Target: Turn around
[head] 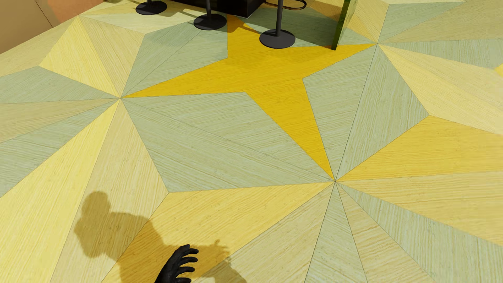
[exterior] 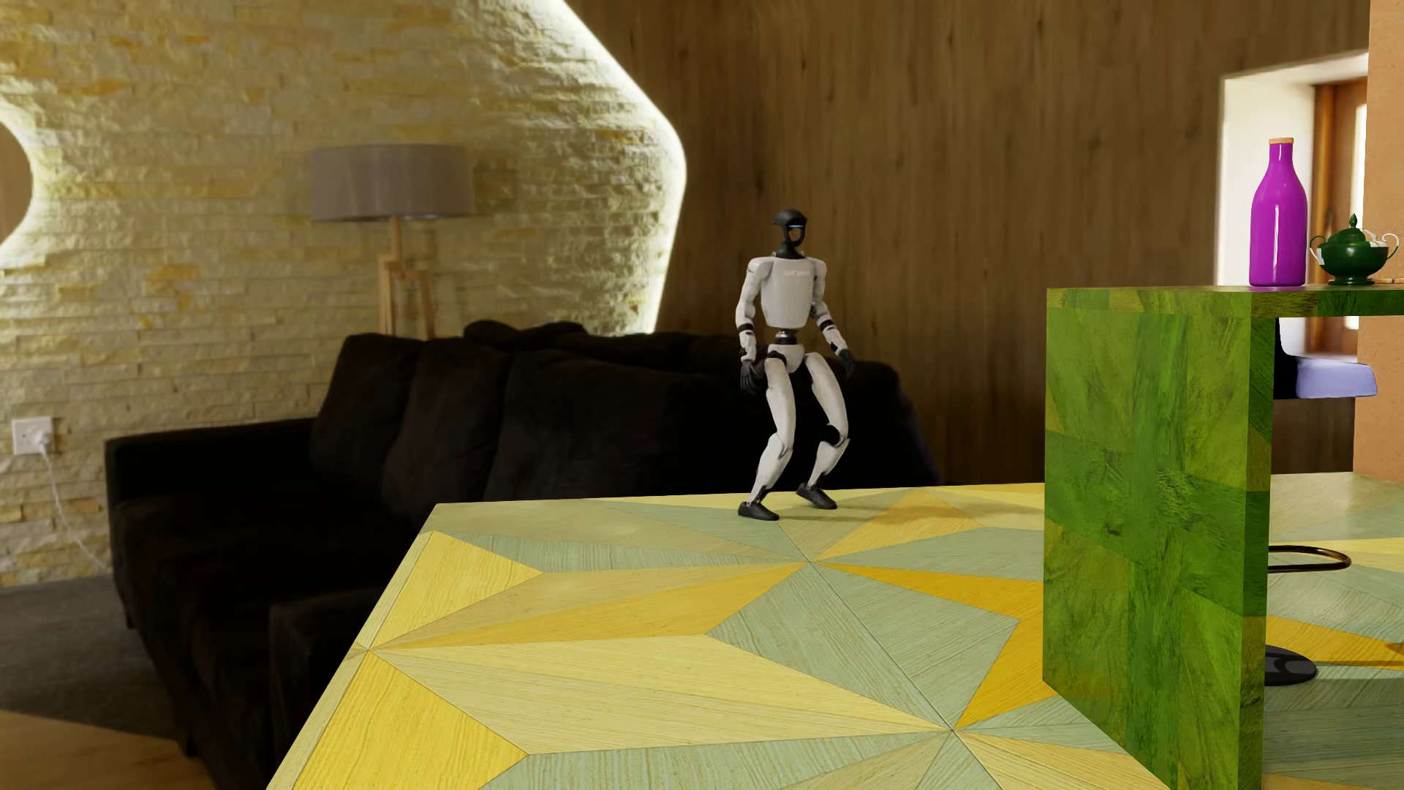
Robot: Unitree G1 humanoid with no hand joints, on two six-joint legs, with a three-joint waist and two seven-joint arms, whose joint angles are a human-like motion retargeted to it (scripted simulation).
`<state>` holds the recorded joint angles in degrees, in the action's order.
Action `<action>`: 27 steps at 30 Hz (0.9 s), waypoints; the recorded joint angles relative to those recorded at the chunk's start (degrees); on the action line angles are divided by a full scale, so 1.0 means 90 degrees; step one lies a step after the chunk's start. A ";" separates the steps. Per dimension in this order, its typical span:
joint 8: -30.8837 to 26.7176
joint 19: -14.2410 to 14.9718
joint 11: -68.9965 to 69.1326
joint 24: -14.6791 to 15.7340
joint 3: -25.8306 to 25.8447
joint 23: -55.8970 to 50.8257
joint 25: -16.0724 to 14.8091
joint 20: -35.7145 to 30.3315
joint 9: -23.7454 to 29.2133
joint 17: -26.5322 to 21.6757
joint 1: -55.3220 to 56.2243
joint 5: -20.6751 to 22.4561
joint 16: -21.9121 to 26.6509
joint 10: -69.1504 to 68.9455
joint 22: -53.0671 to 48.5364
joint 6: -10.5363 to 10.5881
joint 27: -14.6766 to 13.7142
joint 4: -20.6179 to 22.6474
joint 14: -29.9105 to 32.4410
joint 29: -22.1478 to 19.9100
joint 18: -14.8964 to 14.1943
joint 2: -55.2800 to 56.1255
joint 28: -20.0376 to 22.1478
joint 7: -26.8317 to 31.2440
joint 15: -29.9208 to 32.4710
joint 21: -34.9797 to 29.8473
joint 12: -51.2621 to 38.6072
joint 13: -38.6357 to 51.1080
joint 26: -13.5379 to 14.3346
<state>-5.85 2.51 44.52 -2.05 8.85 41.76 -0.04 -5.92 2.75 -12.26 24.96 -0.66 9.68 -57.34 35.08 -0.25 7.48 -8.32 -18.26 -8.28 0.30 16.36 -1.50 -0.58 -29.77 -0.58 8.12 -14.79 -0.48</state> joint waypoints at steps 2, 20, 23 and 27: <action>-0.0273 0.0015 -0.0248 -0.0009 0.0047 -0.0165 0.0141 0.0500 -0.0034 0.0037 0.0089 0.0246 0.0144 0.0595 -0.0153 0.0198 -0.0007 0.0253 -0.0633 -0.0170 0.1775 -0.0109 -0.0179 0.0212 0.0064 -0.0172 0.0347 0.0123 0.0301; 0.0404 0.0053 0.0264 0.0171 0.0109 0.0008 0.0094 -0.0342 0.0041 -0.0031 -0.0079 -0.0238 -0.0084 0.0000 -0.0173 -0.0238 -0.0114 -0.0249 -0.0053 0.0157 -0.0441 0.0219 0.0107 -0.0299 0.0118 0.0030 -0.0329 0.0037 0.0099; 0.0056 0.0072 -0.0039 0.0277 -0.0186 -0.0281 0.0194 0.0500 -0.0160 0.0155 0.0220 -0.0004 0.0035 0.1226 0.0061 0.0003 -0.0451 -0.0009 -0.0408 -0.0173 0.1195 0.0006 -0.0088 0.0349 0.0169 -0.0264 0.0507 0.0074 0.0292; 0.0508 0.0078 0.0392 0.0106 -0.0169 -0.0610 0.0105 0.0319 -0.0211 0.0191 -0.0406 -0.0385 0.0399 0.1620 -0.0042 -0.0070 -0.0269 -0.0216 -0.0313 -0.0066 -0.1060 0.0221 -0.0133 -0.0141 -0.0024 -0.0195 0.0347 0.0206 -0.0099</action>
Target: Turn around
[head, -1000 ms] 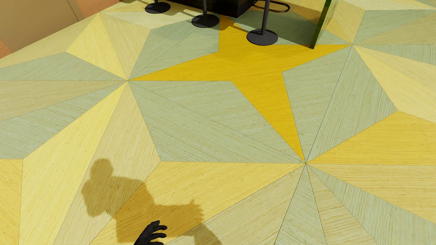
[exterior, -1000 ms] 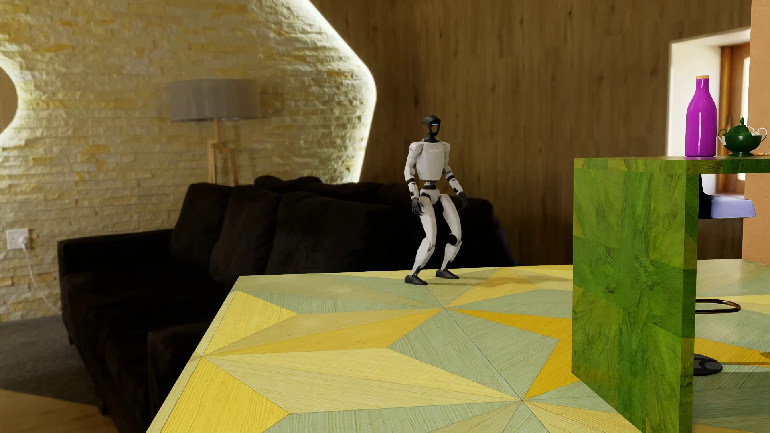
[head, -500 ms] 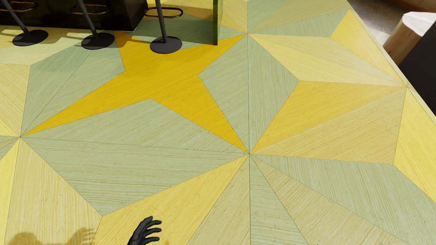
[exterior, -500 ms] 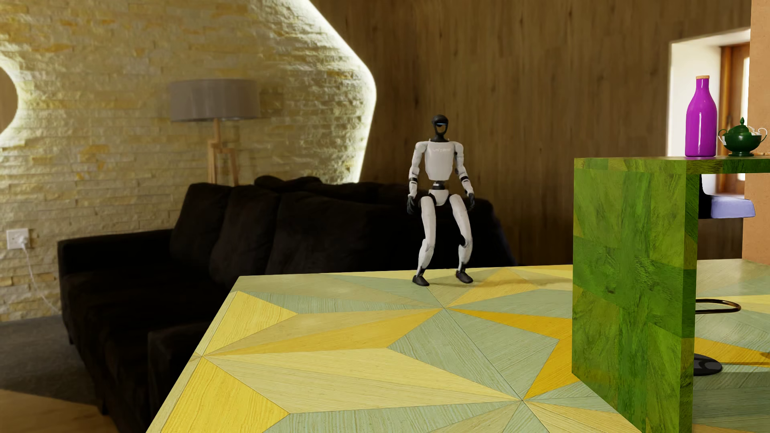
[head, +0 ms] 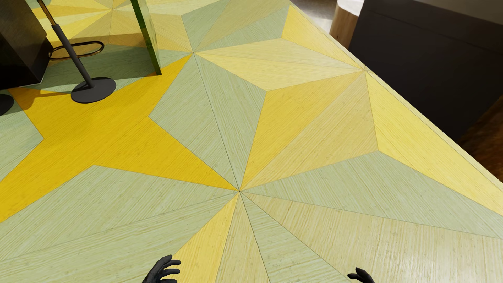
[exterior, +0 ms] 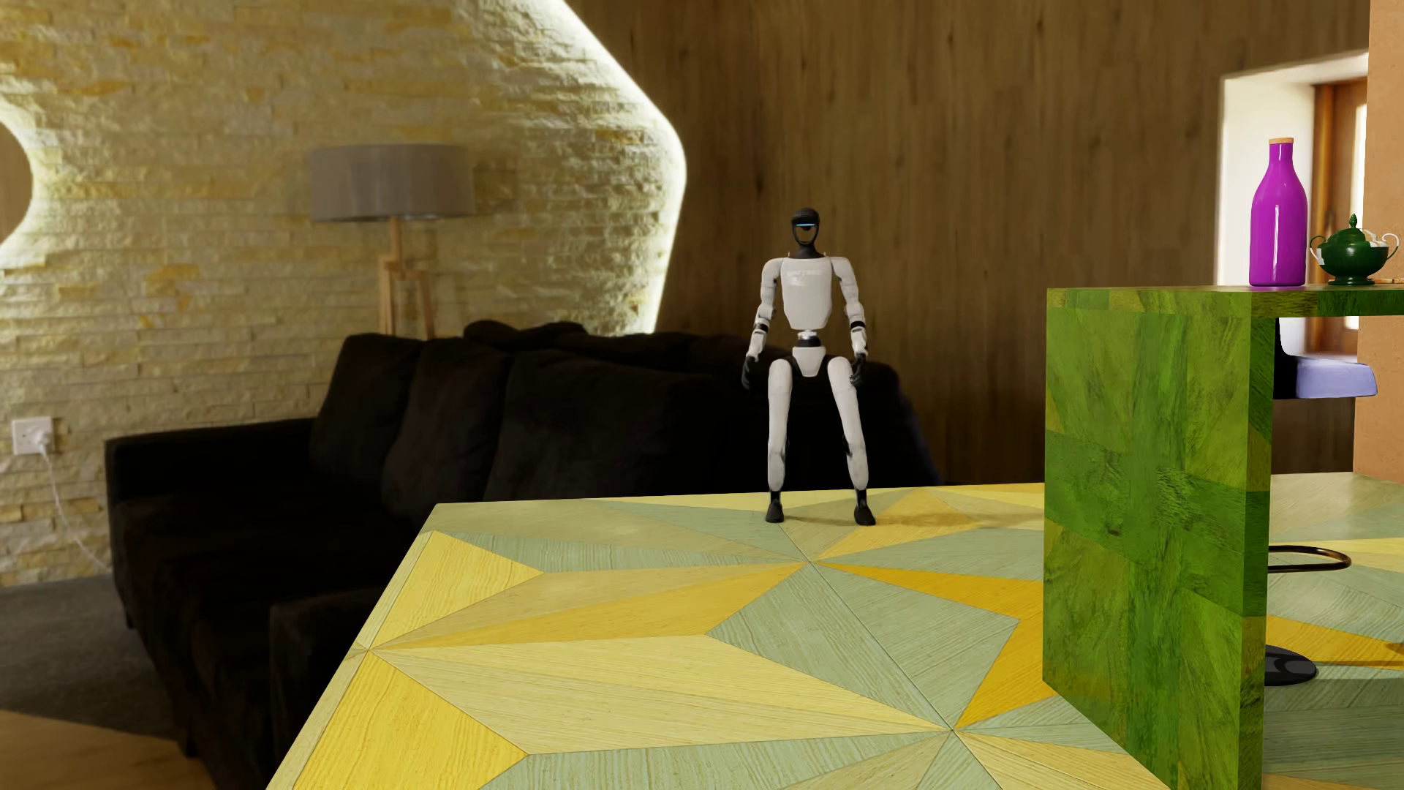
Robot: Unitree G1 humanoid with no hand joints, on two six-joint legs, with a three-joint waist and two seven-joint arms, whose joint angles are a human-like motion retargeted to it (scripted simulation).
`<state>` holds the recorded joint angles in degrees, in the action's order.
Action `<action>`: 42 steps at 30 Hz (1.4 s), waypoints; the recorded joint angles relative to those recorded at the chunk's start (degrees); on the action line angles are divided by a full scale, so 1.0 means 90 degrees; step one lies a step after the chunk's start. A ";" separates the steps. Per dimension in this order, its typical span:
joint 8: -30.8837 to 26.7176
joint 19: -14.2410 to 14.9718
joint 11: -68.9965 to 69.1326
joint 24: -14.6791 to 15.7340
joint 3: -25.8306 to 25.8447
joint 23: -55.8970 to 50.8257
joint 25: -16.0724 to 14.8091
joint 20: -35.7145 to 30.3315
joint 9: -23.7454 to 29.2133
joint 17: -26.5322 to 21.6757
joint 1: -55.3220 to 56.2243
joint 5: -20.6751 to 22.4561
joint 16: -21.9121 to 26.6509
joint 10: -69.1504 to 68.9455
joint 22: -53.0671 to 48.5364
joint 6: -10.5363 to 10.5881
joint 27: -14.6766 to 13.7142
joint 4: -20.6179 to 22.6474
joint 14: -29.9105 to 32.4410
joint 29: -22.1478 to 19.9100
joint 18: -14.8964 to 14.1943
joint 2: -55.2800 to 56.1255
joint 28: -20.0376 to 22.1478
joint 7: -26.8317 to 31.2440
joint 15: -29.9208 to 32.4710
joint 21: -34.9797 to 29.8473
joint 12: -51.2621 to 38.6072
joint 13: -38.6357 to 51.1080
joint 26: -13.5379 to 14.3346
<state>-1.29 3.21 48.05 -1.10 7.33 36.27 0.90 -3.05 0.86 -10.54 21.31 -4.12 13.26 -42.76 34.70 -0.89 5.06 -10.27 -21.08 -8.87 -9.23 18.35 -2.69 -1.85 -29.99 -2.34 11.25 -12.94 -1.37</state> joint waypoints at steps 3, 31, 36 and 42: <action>-0.0265 -0.0119 0.0116 -0.0039 0.0256 0.0502 -0.0080 -0.0427 0.0092 -0.0164 -0.0130 0.0175 -0.0381 -0.0444 -0.0148 -0.0023 0.0073 -0.0137 -0.0077 0.0207 0.0001 -0.0063 0.0194 -0.0029 -0.0159 0.0355 -0.0611 -0.0147 -0.0131; -0.0181 -0.0009 -0.0623 0.0482 -0.1528 -0.0180 -0.0283 -0.0212 0.0262 -0.0158 0.0604 0.0009 -0.0554 0.0624 0.0123 0.0274 -0.0247 0.0826 0.0912 0.1350 0.0683 -0.0334 0.0339 0.0513 0.0167 0.0114 -0.0008 0.0513 -0.0523; -0.0192 0.0004 -0.0496 0.0430 -0.1417 -0.0371 -0.0469 -0.0005 0.0101 -0.0027 0.0586 -0.0002 -0.0439 0.0764 0.0082 0.0184 -0.0057 0.0794 0.1151 0.1162 0.0384 -0.0210 0.0254 0.0474 0.0200 0.0013 0.0181 0.0495 -0.0273; -0.0149 -0.0025 -0.0766 0.0166 -0.1516 -0.0377 -0.0123 0.0199 0.0024 -0.0065 0.0489 0.0003 -0.0497 0.0984 0.0209 0.0123 -0.0108 0.0834 0.1176 0.1081 0.0515 -0.0326 0.0167 0.0555 0.0354 -0.0071 0.0206 0.0493 -0.0372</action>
<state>-2.63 2.98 41.15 0.40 -6.31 32.88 -0.20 -1.25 1.07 -11.12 25.70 -4.10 8.79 -33.90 36.58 0.22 4.09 -2.76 -10.49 0.85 -4.60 15.42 -1.19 3.14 -26.81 -2.97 13.11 -8.50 -4.71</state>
